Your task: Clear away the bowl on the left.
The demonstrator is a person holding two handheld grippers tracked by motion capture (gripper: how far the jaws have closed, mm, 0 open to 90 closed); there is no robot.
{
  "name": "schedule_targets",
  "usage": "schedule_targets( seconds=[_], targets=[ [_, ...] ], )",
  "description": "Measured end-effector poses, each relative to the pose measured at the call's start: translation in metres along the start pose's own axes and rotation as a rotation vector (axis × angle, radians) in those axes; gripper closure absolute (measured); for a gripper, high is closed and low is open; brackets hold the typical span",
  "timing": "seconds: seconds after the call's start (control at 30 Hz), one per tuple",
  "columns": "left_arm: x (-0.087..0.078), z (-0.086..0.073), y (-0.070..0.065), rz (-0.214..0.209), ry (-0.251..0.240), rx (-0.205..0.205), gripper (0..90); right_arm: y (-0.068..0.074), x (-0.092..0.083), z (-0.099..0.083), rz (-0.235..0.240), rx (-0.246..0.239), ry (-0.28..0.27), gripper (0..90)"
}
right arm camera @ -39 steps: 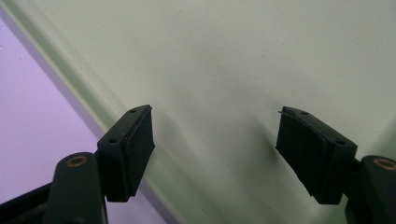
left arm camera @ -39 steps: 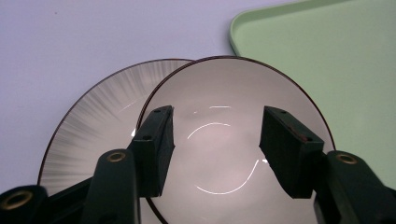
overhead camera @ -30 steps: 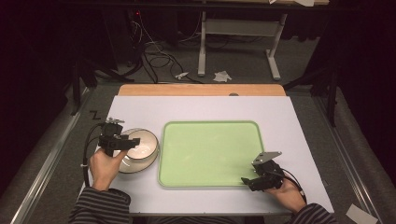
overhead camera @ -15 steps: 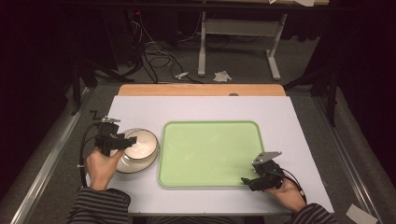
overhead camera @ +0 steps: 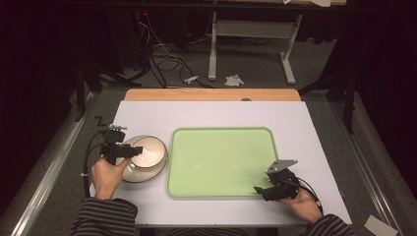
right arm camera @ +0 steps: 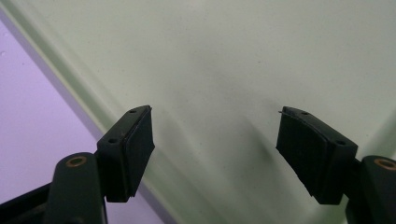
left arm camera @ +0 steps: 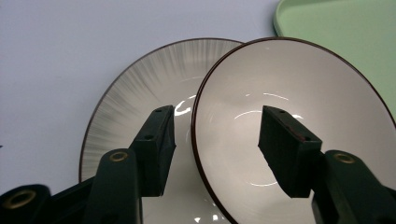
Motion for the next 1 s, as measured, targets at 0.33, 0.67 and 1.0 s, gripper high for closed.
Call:
schedule_targets(
  seconds=[0.33,0.67,1.0],
  targets=[
    [0.012,-0.002,0.005,-0.066,0.049,-0.053,52.1,0.001,-0.004,0.000,-0.011,0.005,-0.031,28.9],
    [0.022,-0.001,0.006,-0.056,0.087,-0.052,57.6,0.001,-0.006,-0.001,-0.016,0.007,-0.039,28.8],
    [0.030,-0.001,0.008,-0.060,0.126,-0.062,65.2,0.001,-0.007,-0.001,-0.021,0.008,-0.039,28.8]
  ],
)
Point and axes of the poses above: each handheld gripper's, and its own axes: x roughly forward along the jaws, z roughly out of its top, y roughly to its left, the point moved 2 cm from there along x, roughly forward along the jaws, and after that the axes turned 4 degrees about y, right-handed, at the moved point
